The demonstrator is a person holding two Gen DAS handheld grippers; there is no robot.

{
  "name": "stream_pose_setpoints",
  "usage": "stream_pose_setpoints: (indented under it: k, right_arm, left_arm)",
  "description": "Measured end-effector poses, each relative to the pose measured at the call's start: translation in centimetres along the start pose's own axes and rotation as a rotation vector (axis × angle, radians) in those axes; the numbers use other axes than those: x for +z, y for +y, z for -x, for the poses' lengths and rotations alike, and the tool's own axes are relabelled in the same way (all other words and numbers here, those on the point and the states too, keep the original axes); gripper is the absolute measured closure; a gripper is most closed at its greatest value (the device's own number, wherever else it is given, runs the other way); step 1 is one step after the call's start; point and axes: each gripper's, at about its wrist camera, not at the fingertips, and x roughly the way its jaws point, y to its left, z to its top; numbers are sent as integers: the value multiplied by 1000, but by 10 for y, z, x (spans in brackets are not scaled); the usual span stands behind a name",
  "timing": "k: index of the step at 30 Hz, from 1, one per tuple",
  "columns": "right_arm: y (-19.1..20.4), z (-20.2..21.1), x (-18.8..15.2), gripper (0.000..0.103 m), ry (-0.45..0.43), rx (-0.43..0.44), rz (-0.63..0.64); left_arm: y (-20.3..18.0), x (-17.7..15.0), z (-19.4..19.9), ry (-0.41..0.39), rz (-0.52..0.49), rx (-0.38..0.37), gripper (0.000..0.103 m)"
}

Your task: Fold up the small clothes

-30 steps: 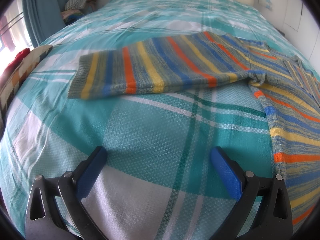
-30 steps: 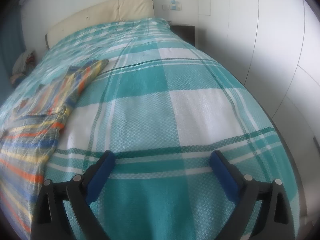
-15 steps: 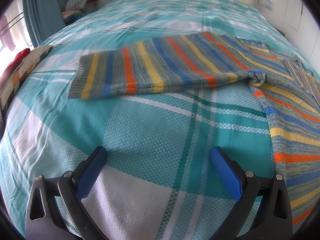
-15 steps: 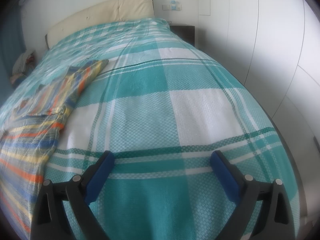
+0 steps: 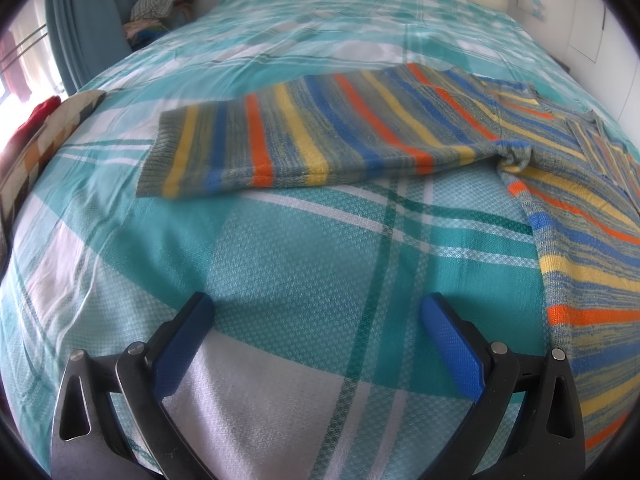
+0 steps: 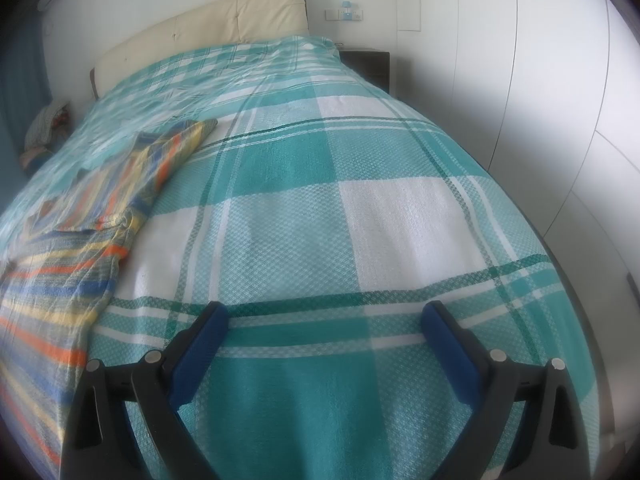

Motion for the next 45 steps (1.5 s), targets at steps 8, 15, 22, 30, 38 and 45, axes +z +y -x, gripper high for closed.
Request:
stream_pose_setpoints:
  k: [8,15,22,30,38,45]
  right_arm:
    - [0,0,0,6,0,0,0]
    - [0,0,0,6,0,0,0]
    - [1,-1,0,6,0,2,-2]
    - [1,-2,0,5,1,2,0]
    - [3,-2,0,4,4,-1,5]
    - [4,-3,0,4,5,-5,7]
  left_arm:
    - [0,0,0,0,0,1,0]
    - [0,0,0,0,0,1,0]
    - [5,6,4,56,-21,-36,1]
    - [136,51,35,9,391,-357,2]
    - [157,112,-52,272,317,-291,25]
    - [108,160,-34,157,283,-303,101]
